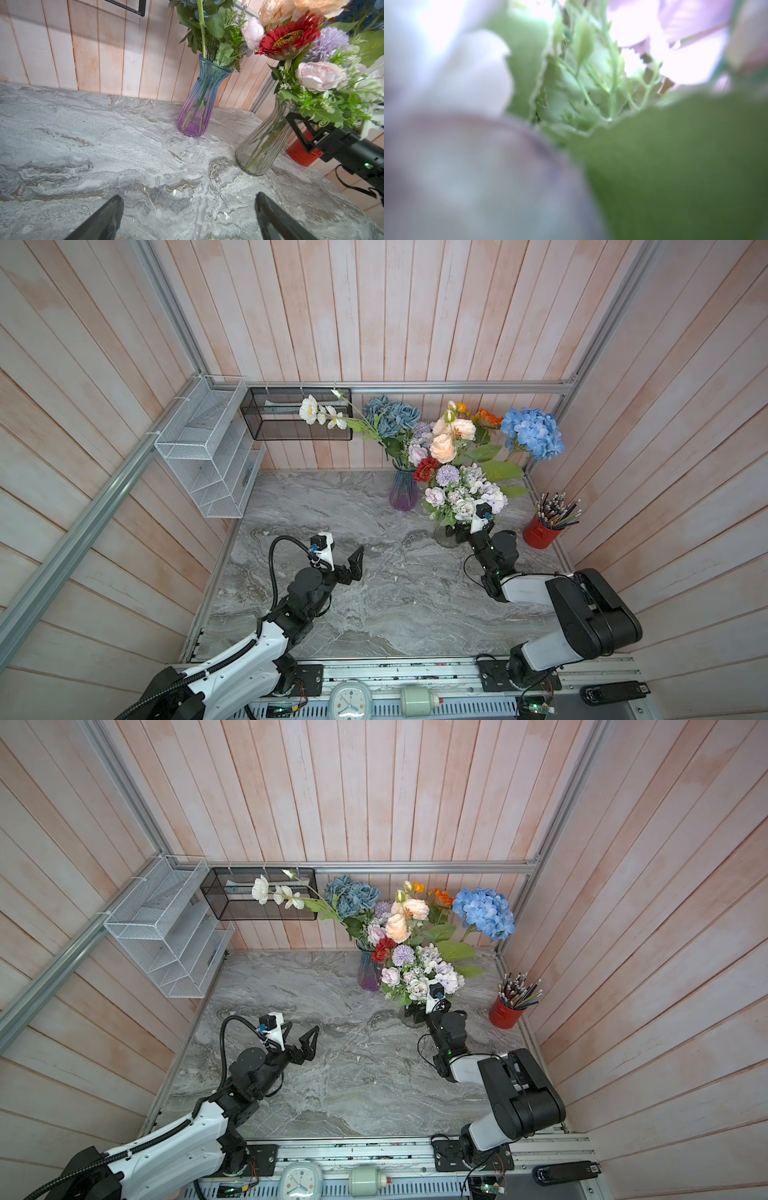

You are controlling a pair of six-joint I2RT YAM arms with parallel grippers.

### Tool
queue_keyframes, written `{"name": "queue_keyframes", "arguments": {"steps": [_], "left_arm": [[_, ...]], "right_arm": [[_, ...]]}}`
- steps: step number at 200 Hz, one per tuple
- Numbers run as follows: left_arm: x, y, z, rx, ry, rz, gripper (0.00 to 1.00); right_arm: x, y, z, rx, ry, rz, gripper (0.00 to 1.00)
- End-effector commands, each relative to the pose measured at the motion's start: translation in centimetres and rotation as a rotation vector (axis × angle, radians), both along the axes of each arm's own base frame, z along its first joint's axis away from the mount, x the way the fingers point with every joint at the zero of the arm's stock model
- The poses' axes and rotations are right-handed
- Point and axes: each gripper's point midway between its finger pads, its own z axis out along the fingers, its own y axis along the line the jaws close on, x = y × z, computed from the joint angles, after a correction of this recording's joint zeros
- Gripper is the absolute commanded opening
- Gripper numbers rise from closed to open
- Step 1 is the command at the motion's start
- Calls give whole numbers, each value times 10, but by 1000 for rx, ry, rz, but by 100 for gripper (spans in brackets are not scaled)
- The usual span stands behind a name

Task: Arrange flowers in a vase
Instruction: Move the vase to the top-right of the table, then reset both arms

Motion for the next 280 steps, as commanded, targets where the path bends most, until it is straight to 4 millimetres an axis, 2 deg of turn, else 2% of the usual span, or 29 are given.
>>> {"name": "queue_keyframes", "arguments": {"steps": [1,23,52,96,125,148,172,196,212,231,250,280], "left_arm": [[2,4,19,-20,-53,23,100],[2,7,18,-21,-55,29,100],[2,7,17,-15,-53,28,100],[8,13,16,-6,-43,49,100],[18,29,15,18,-25,96,100],[29,49,17,44,-13,166,100],[40,74,22,69,2,244,100],[47,95,26,99,-9,316,100],[50,109,26,133,-18,382,100],[55,127,24,201,-24,461,100],[61,141,21,261,-28,519,100],[74,161,1,280,7,563,100]], "right_arm": [[-9,7,-17,32,141,31,98],[-20,8,-22,76,224,35,98],[-36,9,-42,115,348,36,98],[-66,8,-53,125,396,32,98],[-82,2,-57,149,421,27,98],[-89,-12,-55,147,408,-26,98],[-94,-40,-48,170,388,-163,98],[-102,-66,-50,171,354,-269,98],[-101,-91,-43,204,309,-367,98],[-96,-109,-27,195,207,-386,98],[-87,-124,-14,112,117,-433,98],[-58,-126,-25,16,141,-396,98]]}}
